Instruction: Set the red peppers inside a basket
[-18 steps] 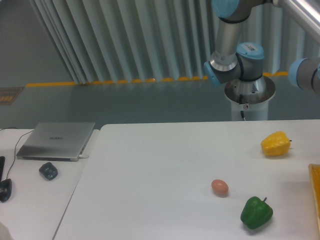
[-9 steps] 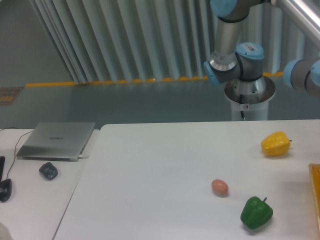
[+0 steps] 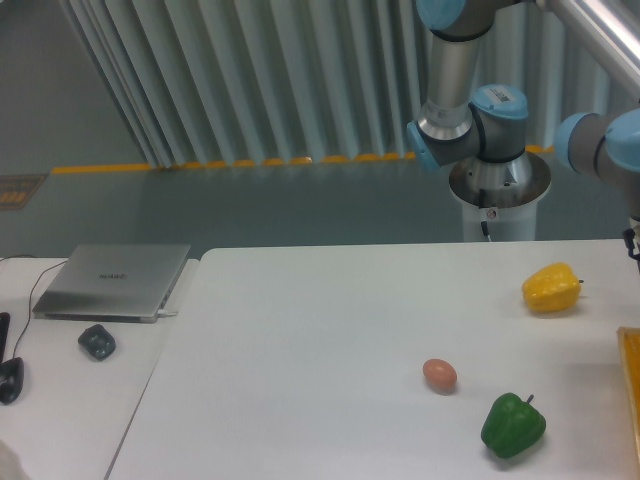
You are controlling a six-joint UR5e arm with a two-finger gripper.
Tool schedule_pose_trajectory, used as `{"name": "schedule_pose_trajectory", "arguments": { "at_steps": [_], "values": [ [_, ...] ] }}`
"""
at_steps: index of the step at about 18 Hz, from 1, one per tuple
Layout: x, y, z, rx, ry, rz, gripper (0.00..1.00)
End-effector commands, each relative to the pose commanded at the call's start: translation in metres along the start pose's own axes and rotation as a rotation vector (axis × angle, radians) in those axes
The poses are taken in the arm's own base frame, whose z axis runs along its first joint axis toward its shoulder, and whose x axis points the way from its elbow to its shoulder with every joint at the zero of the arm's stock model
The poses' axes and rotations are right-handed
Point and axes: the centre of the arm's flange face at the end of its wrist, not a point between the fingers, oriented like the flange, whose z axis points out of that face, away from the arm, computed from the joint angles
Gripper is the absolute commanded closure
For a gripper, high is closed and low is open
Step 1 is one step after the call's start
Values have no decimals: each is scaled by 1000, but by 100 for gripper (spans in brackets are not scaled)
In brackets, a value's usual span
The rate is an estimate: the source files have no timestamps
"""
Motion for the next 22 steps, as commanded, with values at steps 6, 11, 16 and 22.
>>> {"name": "schedule_pose_trajectory", "arguments": {
  "at_steps": [6,11,16,22],
  "values": [
    [29,-25,11,79,155,42,0],
    [49,-38,3,213,197,33,0],
    [64,-46,-1,213,243,52,0],
    [66,-45,0,216,243,51,0]
  ]
}}
